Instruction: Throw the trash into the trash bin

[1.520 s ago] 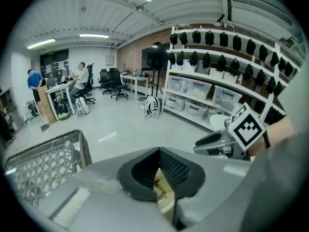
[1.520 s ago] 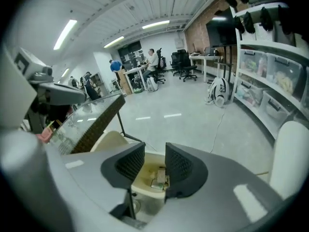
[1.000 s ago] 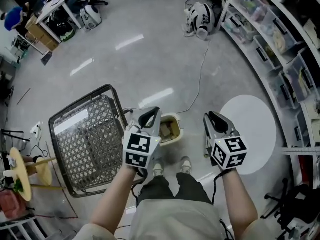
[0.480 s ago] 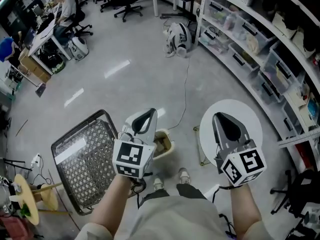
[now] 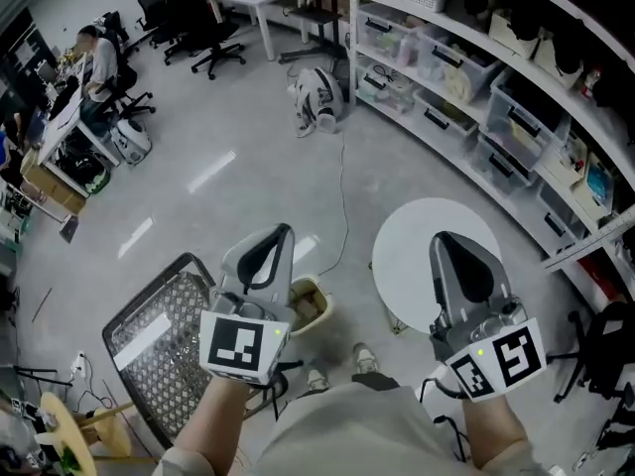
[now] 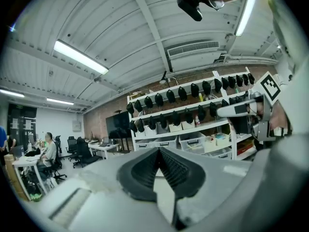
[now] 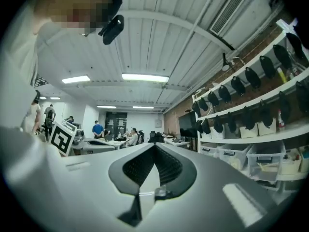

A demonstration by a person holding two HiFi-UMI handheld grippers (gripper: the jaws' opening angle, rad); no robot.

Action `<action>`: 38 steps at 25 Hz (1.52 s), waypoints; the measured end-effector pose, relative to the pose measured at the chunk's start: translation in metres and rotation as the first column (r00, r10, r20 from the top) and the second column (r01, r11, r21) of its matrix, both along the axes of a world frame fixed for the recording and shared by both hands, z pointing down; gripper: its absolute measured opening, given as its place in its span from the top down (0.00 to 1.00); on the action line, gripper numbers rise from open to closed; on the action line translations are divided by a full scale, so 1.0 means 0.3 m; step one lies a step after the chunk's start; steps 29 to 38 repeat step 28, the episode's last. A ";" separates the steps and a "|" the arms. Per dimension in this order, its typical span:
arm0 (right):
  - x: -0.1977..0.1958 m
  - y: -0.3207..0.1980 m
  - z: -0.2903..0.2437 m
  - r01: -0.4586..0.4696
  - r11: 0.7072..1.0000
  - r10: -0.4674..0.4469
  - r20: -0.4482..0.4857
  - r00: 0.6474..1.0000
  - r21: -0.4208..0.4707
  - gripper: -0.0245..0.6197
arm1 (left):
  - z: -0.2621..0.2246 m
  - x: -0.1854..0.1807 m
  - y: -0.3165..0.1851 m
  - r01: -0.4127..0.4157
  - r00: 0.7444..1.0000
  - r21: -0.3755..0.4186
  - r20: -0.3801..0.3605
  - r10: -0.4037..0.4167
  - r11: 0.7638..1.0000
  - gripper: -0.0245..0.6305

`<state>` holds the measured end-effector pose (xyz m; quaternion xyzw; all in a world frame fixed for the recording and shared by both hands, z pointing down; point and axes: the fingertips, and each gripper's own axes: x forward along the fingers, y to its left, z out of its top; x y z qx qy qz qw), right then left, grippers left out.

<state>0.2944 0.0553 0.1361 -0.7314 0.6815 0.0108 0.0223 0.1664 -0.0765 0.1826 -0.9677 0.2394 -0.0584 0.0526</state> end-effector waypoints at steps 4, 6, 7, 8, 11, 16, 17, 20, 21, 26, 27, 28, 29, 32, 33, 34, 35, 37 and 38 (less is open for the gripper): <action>0.029 0.046 -0.026 -0.019 0.999 0.019 0.011 1.000 0.032 0.96 | -0.041 0.023 0.041 -0.022 0.999 0.058 -0.025 0.023 0.998 0.96; 0.039 0.057 -0.023 -0.019 1.000 0.018 0.010 1.000 0.024 0.96 | -0.040 0.031 0.057 -0.028 0.999 0.059 -0.028 0.030 0.998 0.96; 0.043 0.060 -0.022 -0.018 1.000 0.018 0.010 1.000 0.019 0.96 | -0.037 0.034 0.061 -0.030 0.999 0.055 -0.026 0.031 0.998 0.96; 0.046 0.062 -0.020 -0.016 1.000 0.015 0.009 1.000 0.015 0.96 | -0.034 0.036 0.063 -0.030 0.999 0.054 -0.022 0.031 0.998 0.96; 0.050 0.061 -0.017 0.001 1.000 -0.001 0.005 1.000 0.006 0.96 | -0.026 0.041 0.063 -0.029 1.000 0.062 -0.006 0.030 0.998 0.96; 0.043 0.056 -0.020 0.021 1.000 -0.021 -0.014 1.000 -0.004 0.96 | -0.023 0.035 0.066 -0.023 1.000 0.060 -0.003 0.023 0.998 0.96; 0.045 0.056 -0.021 0.022 1.000 -0.022 -0.016 1.000 -0.004 0.96 | -0.024 0.037 0.068 -0.023 1.000 0.061 -0.002 0.023 0.998 0.96; 0.052 0.054 -0.022 0.026 1.000 -0.026 -0.014 1.000 -0.005 0.96 | -0.025 0.044 0.076 -0.024 1.000 0.061 0.006 0.024 0.998 0.96; 0.054 0.054 -0.021 0.027 1.000 -0.027 -0.014 1.000 -0.006 0.96 | -0.026 0.044 0.078 -0.024 1.000 0.061 0.008 0.023 0.998 0.96; 0.056 0.048 -0.019 0.027 1.000 -0.027 -0.019 0.999 -0.006 0.96 | -0.025 0.040 0.077 -0.018 1.000 0.059 0.007 0.018 0.998 0.96; 0.056 0.046 -0.019 0.027 1.000 -0.027 -0.018 0.999 -0.006 0.96 | -0.024 0.038 0.075 -0.016 1.000 0.058 0.009 0.016 0.998 0.96; 0.056 0.045 -0.018 0.026 1.000 -0.026 -0.017 1.000 -0.006 0.96 | -0.021 0.036 0.074 -0.014 1.000 0.058 0.010 0.014 0.998 0.96; 0.056 0.045 -0.018 0.026 1.000 -0.026 -0.017 1.000 -0.006 0.96 | -0.021 0.036 0.074 -0.014 1.000 0.058 0.010 0.014 0.998 0.96; 0.056 0.045 -0.018 0.026 1.000 -0.026 -0.017 1.000 -0.006 0.96 | -0.021 0.036 0.074 -0.014 1.000 0.058 0.010 0.014 0.998 0.96; 0.056 0.045 -0.018 0.026 1.000 -0.026 -0.017 1.000 -0.006 0.96 | -0.021 0.036 0.074 -0.014 1.000 0.058 0.010 0.014 0.998 0.96; 0.056 0.045 -0.018 0.026 1.000 -0.026 -0.017 1.000 -0.006 0.96 | -0.021 0.036 0.074 -0.014 1.000 0.058 0.010 0.014 0.998 0.96; 0.056 0.045 -0.018 0.026 1.000 -0.026 -0.017 1.000 -0.006 0.96 | -0.021 0.036 0.074 -0.014 1.000 0.058 0.010 0.014 0.998 0.96; 0.056 0.045 -0.018 0.026 1.000 -0.026 -0.017 1.000 -0.006 0.96 | -0.021 0.036 0.074 -0.014 1.000 0.058 0.010 0.014 0.998 0.96; 0.056 0.045 -0.018 0.026 1.000 -0.026 -0.017 1.000 -0.006 0.96 | -0.021 0.036 0.074 -0.014 1.000 0.058 0.010 0.014 0.998 0.96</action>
